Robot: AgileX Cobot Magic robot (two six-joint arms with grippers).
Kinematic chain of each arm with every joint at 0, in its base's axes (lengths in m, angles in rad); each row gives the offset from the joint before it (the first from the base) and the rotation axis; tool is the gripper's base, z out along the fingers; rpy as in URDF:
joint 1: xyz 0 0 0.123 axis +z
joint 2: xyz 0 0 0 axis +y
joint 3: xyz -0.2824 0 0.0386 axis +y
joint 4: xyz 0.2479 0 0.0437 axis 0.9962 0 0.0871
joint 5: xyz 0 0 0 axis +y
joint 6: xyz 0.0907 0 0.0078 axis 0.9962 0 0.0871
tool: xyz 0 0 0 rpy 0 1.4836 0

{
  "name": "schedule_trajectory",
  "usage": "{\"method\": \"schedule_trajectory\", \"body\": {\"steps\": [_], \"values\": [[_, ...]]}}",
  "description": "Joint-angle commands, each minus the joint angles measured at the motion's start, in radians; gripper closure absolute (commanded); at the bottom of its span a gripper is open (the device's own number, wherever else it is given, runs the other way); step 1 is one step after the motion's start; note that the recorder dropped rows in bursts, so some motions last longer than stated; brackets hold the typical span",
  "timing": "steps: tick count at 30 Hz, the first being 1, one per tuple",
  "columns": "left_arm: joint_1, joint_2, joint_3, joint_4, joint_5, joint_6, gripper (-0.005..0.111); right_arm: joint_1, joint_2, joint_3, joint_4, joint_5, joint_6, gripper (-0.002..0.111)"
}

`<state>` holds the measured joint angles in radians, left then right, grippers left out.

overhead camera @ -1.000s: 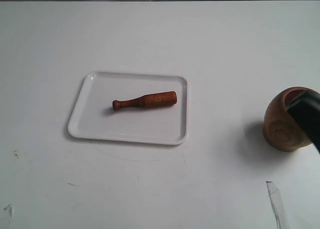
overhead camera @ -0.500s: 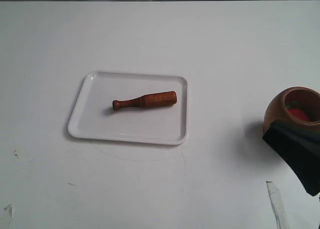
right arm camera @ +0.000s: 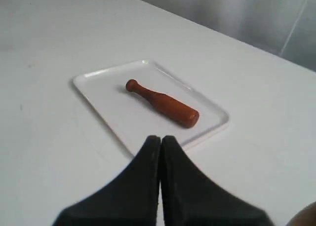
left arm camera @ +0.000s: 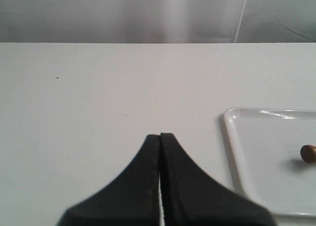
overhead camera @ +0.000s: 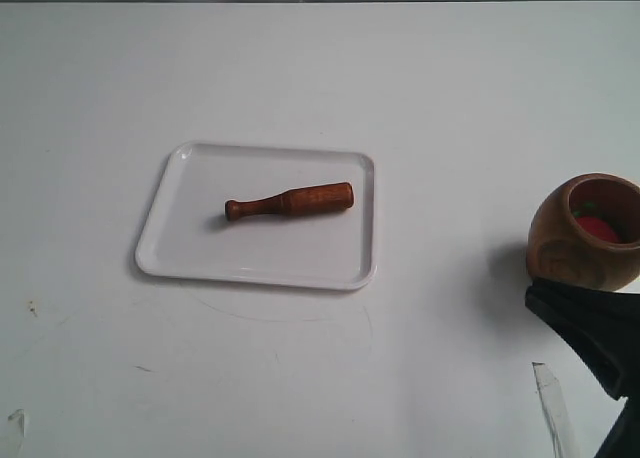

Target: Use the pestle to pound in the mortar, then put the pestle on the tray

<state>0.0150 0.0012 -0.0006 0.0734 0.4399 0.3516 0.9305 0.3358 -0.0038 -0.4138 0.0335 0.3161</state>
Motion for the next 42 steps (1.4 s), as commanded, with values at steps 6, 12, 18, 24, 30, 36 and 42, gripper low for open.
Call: {"method": "schedule_trajectory", "body": {"steps": [6, 12, 18, 24, 30, 36, 42], "values": [[-0.008, -0.001, 0.001, -0.007, -0.003, -0.008, 0.107, -0.002, -0.005, 0.004, 0.203, 0.123, -0.101, 0.108], [-0.008, -0.001, 0.001, -0.007, -0.003, -0.008, 0.107, -0.002, -0.005, 0.004, 0.345, 0.124, -0.232, 0.108], [-0.008, -0.001, 0.001, -0.007, -0.003, -0.008, 0.107, -0.002, -0.005, 0.004, 0.318, 0.121, -0.246, 0.108], [-0.008, -0.001, 0.001, -0.007, -0.003, -0.008, 0.107, -0.051, -0.005, 0.004, 0.323, 0.116, -0.246, 0.108], [-0.008, -0.001, 0.001, -0.007, -0.003, -0.008, 0.107, -0.837, -0.017, 0.004, 0.354, 0.068, -0.24, 0.108], [-0.008, -0.001, 0.001, -0.007, -0.003, -0.008, 0.107, -0.959, -0.168, 0.004, 0.383, 0.079, -0.212, 0.108], [-0.008, -0.001, 0.001, -0.007, -0.003, -0.008, 0.107, -0.896, -0.238, 0.004, 0.372, 0.155, -0.287, 0.108]]}}
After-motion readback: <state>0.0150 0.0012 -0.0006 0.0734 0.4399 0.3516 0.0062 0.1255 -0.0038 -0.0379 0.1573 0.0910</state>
